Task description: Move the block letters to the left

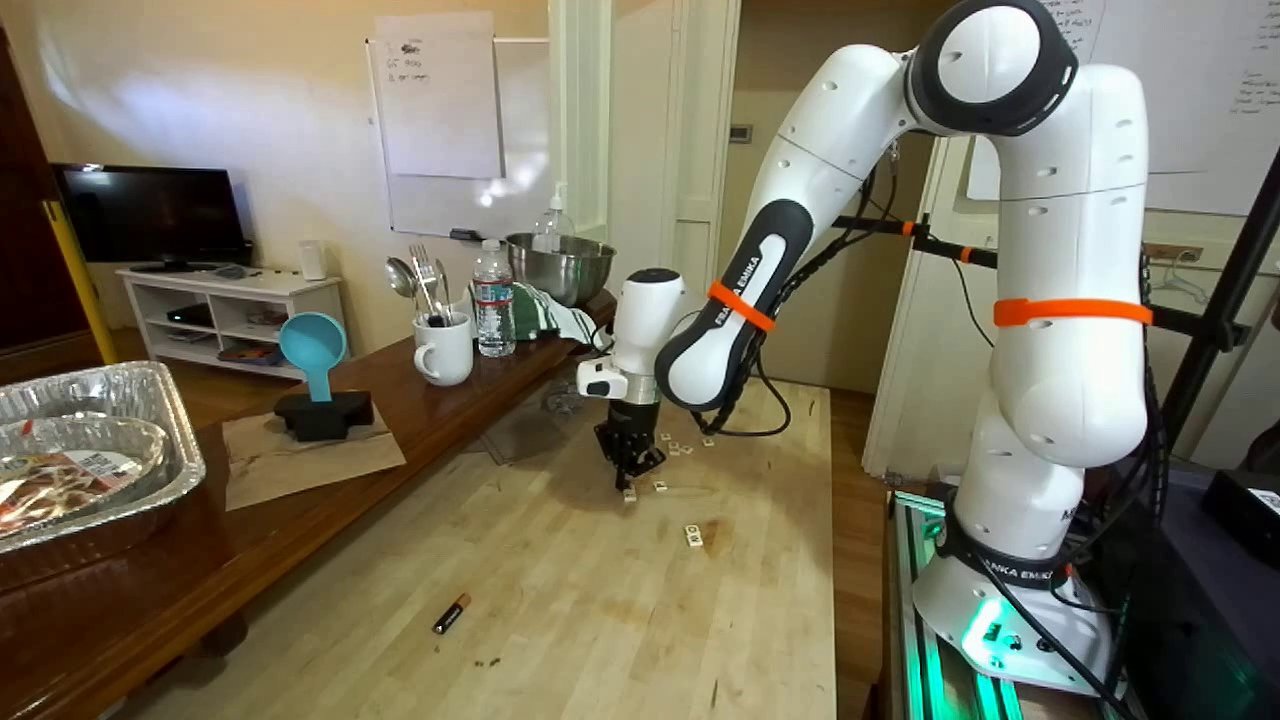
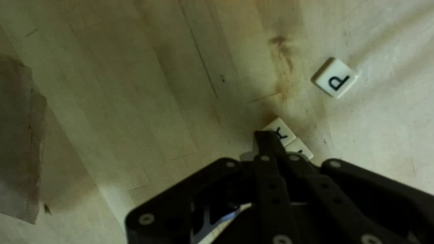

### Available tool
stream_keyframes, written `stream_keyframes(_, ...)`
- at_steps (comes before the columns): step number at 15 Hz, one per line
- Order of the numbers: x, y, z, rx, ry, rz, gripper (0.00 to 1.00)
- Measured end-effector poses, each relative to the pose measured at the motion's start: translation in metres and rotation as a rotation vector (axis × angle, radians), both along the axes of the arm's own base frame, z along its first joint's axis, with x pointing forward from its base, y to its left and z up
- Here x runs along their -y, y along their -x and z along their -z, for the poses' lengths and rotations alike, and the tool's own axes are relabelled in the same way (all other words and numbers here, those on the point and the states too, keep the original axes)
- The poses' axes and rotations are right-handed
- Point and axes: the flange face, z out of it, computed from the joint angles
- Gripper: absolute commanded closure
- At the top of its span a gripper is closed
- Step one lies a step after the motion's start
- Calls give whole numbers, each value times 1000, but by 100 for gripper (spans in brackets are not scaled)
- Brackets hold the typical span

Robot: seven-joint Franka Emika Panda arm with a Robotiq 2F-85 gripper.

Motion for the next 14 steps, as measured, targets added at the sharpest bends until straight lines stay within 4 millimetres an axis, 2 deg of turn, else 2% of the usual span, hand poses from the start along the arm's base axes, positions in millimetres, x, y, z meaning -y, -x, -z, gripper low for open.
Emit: stream_keyframes(14,13,-3,-7,11,-65,122,100)
